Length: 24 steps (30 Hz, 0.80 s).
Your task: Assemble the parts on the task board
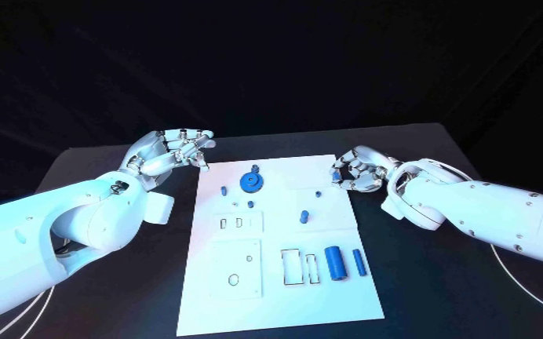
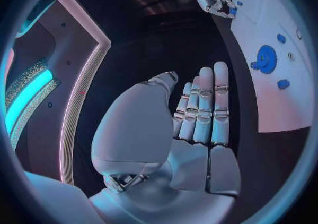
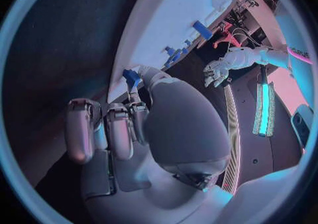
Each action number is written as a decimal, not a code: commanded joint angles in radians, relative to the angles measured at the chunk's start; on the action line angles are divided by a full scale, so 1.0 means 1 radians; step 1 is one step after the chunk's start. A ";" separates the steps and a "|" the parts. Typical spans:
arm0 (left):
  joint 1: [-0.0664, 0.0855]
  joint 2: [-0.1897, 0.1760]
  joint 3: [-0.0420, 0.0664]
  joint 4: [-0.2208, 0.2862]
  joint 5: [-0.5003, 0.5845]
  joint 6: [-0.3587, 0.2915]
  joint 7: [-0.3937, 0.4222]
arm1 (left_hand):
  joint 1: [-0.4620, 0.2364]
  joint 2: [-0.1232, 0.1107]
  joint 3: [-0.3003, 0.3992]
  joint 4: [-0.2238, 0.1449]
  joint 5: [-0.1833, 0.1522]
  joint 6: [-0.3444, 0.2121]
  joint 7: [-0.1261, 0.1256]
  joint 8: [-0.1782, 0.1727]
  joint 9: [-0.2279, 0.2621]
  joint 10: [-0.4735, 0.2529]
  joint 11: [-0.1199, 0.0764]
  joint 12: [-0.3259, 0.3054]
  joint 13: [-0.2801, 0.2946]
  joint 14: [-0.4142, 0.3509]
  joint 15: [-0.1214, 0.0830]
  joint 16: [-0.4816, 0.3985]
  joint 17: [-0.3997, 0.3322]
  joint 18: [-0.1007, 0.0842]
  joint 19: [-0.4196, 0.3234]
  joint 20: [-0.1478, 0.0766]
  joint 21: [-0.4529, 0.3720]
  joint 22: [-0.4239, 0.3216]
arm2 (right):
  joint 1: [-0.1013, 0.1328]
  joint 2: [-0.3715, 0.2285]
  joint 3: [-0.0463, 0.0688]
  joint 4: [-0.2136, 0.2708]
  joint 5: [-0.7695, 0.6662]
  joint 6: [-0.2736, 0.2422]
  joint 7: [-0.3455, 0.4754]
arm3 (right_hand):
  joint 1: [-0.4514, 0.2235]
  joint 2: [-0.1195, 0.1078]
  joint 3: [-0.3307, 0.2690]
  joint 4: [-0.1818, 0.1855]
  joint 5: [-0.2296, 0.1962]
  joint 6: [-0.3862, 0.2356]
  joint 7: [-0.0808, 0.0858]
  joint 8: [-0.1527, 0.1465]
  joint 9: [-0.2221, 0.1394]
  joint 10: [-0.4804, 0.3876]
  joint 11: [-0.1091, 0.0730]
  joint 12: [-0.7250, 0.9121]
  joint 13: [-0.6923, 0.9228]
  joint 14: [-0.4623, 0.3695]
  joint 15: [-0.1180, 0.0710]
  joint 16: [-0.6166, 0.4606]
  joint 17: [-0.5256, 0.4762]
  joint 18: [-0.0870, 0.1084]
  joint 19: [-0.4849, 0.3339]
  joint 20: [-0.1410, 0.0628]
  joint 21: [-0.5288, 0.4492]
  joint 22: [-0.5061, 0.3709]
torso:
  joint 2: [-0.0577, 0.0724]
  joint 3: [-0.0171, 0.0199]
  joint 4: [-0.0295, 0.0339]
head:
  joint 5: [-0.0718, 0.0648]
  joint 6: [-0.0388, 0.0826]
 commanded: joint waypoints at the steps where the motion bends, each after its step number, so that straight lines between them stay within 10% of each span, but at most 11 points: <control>1: 0.001 0.000 0.001 0.001 -0.006 0.021 0.009 | -0.001 -0.005 0.005 0.000 -0.002 0.000 0.003 -0.002 0.001 0.000 0.001 -0.003 0.001 -0.007 0.001 0.005 0.001 0.014 -0.007 0.004 0.003 0.001 | -0.002 0.000 -0.001 -0.002 0.000 -0.004 -0.001 | -0.003 0.010 0.006 0.001 -0.003 0.008 -0.002 0.006 0.001 0.011 -0.005 0.006 0.156 0.101 -0.004 0.005 0.254 -0.010 0.033 -0.007 0.008 0.154 | 0.000 0.0009 -0.0016 | 0.001 0.000; 24: 0.001 0.000 0.001 0.000 -0.006 0.021 0.007 | -0.001 -0.005 0.005 0.000 -0.002 0.000 0.003 -0.002 0.001 0.000 0.001 -0.003 0.001 -0.007 0.001 0.005 0.001 0.014 -0.007 0.004 0.003 0.001 | -0.002 -0.002 -0.001 -0.004 0.010 -0.017 0.009 | -0.015 -0.009 0.003 0.003 -0.017 -0.003 0.000 0.004 -0.002 0.011 -0.003 0.006 0.156 0.102 -0.005 0.007 0.256 -0.012 0.039 -0.009 0.016 0.161 | 0.000 0.0010 -0.0009 | 0.000 0.001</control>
